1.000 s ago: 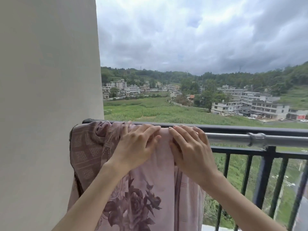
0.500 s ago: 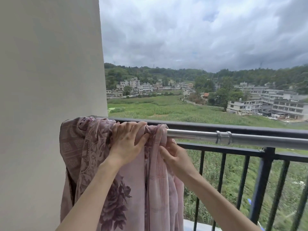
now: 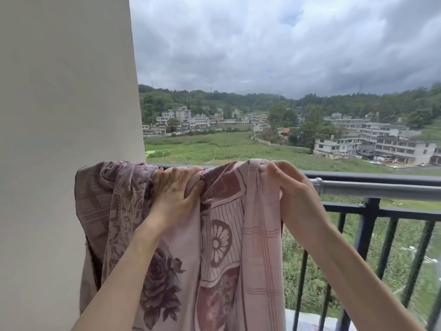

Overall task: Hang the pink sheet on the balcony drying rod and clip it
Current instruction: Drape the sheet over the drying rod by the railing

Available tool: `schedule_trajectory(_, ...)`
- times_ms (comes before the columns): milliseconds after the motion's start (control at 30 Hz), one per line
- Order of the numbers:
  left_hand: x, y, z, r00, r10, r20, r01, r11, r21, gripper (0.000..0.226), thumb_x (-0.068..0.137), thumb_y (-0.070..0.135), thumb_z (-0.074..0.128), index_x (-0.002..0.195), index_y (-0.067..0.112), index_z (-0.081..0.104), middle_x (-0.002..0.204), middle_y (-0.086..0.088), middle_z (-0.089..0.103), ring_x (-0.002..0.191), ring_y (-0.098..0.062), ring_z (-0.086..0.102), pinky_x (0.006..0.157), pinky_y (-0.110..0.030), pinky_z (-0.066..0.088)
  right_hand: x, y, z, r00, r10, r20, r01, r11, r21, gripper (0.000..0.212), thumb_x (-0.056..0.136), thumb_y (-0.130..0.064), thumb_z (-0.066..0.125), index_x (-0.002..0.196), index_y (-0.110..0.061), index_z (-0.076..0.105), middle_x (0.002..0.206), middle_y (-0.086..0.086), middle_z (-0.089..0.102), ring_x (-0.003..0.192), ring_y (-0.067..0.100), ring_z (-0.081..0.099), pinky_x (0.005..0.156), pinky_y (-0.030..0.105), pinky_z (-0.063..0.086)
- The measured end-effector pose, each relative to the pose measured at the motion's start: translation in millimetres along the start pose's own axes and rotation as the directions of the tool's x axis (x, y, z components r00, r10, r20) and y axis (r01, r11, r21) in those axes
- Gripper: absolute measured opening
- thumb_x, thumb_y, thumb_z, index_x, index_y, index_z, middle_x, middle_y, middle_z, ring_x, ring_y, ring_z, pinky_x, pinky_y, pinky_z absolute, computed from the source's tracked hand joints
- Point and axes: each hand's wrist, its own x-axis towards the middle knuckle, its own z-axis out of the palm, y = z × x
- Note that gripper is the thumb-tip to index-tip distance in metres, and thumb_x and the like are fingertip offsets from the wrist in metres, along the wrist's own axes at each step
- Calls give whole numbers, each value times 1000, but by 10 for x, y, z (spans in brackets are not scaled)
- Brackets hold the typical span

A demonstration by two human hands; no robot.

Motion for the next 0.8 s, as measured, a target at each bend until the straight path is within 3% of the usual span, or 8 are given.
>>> schedule_trajectory(133,-26,67,-62,997,-28,68,28,1000,-1,70,73,70,16,128,36,42,119,0,41,120,-20,28,109,-40,10,-165,312,-1,988,156,14,-155,988,-21,64,54,-70,69,86,-15,74,95,1,63,82,8,61,71,28,52)
schedule_trajectory(200,-47,172,-154,995,-50,90,64,986,-157,70,72,72,23,127,35,46,126,1,42,127,-17,26,109,-33,7,-225,469,-37,968,248,48,-245,967,-63,77,42,-84,61,87,-24,77,114,-12,60,101,2,55,80,30,50)
schedule_trajectory(267,-117,344,-257,996,-49,71,73,920,-386,63,72,73,33,114,33,58,128,8,47,129,-13,31,113,-35,7,-262,524,-47,959,274,74,-267,960,-84,70,51,-88,48,87,-34,76,112,-27,60,113,-2,48,90,31,47)
schedule_trajectory(400,-274,730,-296,997,50,66,-20,917,-399,45,66,77,43,84,41,63,115,24,51,118,1,41,112,-51,18,-287,610,-19,960,281,-2,-281,958,-50,60,84,-59,27,83,-24,75,116,1,66,116,18,56,104,41,41)
schedule_trajectory(500,-323,818,-179,989,52,141,-31,989,-146,36,73,66,53,87,35,65,123,17,42,126,-3,29,115,-51,-1,-371,684,-13,957,273,-97,-272,962,27,58,94,-46,26,85,-12,72,105,10,70,98,15,65,94,33,49)
schedule_trajectory(600,-330,810,-131,995,83,49,-79,995,-68,17,87,38,54,84,24,62,116,9,50,120,-14,40,114,-53,8,-372,692,-35,944,299,-142,-272,945,182,45,98,-34,31,96,-2,63,107,16,66,88,22,67,79,29,54)
schedule_trajectory(700,-315,769,-189,998,30,-53,-42,966,-254,13,91,23,51,79,19,53,80,17,52,90,-14,50,103,-53,32,-278,650,-43,924,370,-101,-343,915,214,25,98,-23,40,116,-9,50,119,6,56,77,20,68,65,28,49)
schedule_trajectory(800,-309,691,-248,999,-33,-34,15,905,-424,16,92,24,50,76,22,52,71,16,54,77,-9,55,83,-30,45,-159,624,30,937,343,-71,-348,934,-75,29,96,-26,46,121,-14,54,115,0,64,83,12,64,71,27,42)
